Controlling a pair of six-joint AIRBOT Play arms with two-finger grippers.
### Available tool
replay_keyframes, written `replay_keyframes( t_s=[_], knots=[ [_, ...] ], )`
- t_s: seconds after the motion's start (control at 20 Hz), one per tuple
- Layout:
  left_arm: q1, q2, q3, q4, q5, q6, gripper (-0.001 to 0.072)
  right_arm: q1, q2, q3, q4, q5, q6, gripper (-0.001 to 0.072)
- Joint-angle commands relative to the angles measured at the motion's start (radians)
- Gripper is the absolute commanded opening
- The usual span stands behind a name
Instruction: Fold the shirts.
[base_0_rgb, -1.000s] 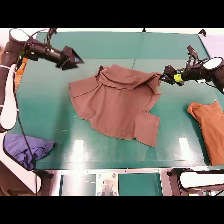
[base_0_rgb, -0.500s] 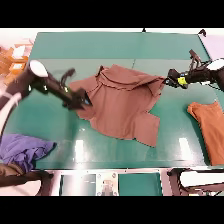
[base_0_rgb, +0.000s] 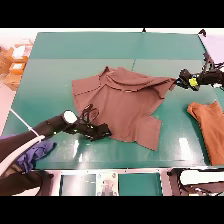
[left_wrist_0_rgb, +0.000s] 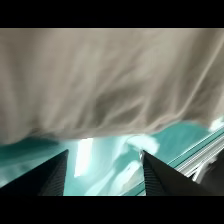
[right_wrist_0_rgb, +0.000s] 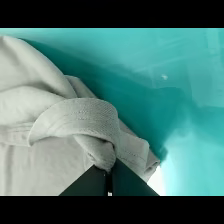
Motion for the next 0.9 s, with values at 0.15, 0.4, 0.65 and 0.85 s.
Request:
replay_keyframes(
  t_s=[0.15, 0.4, 0.65, 0.85],
  knots=[
    [0.024, -0.050, 0.004, -0.021, 0.232, 0.029, 0.0024, -0.010, 0.000, -0.002, -0.132, 0.056, -0.003, 0.0013],
    [0.367, -0.050, 0.143, 0.246, -0.132, 0.086, 0.0024, -0.010, 0.055, -0.138, -0.236, 0.194, 0.102, 0.0012],
    [0.680, -0.051, 0.347, 0.491, -0.464, 0.175, 0.0024, -0.006, 0.240, -0.435, -0.235, 0.218, 0.134, 0.0013],
    [0.780, -0.074, 0.468, 0.539, -0.589, 0.267, 0.0024, 0.009, 0.281, -0.526, -0.235, 0.191, 0.074, 0.0014]
  ],
)
